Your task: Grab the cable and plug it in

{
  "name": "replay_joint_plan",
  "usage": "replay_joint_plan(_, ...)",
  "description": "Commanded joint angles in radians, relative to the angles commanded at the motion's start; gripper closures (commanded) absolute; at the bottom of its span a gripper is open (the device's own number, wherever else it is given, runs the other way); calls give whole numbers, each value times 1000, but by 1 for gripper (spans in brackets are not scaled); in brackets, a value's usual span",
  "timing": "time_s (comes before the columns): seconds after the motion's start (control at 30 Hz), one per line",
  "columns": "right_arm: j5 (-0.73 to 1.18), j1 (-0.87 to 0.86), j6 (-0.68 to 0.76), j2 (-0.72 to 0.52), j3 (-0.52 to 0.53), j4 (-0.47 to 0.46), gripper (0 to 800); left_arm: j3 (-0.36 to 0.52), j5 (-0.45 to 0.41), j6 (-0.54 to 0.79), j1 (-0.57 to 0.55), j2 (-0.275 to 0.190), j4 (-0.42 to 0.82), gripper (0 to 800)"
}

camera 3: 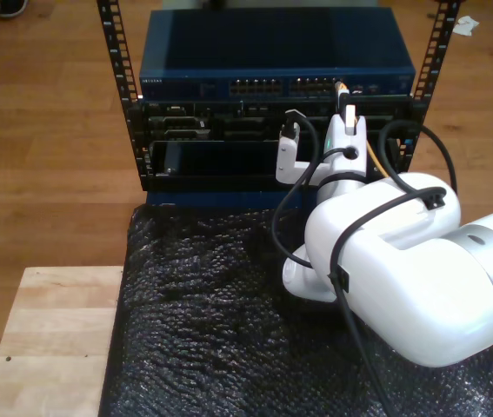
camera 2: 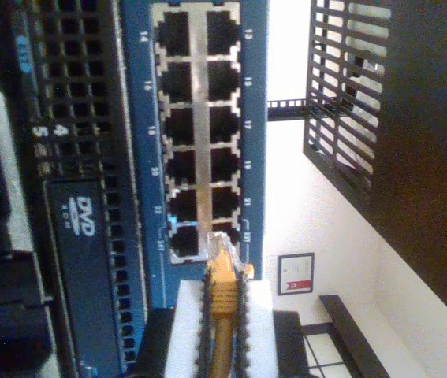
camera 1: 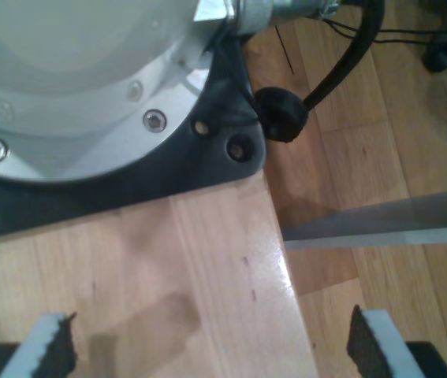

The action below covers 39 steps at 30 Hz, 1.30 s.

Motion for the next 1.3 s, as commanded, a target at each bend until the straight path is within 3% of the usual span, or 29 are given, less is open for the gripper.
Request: replay_joint_plan(1.3,15,-5,0,20,-43,-2,800,0,0,0,0,0,0,0)
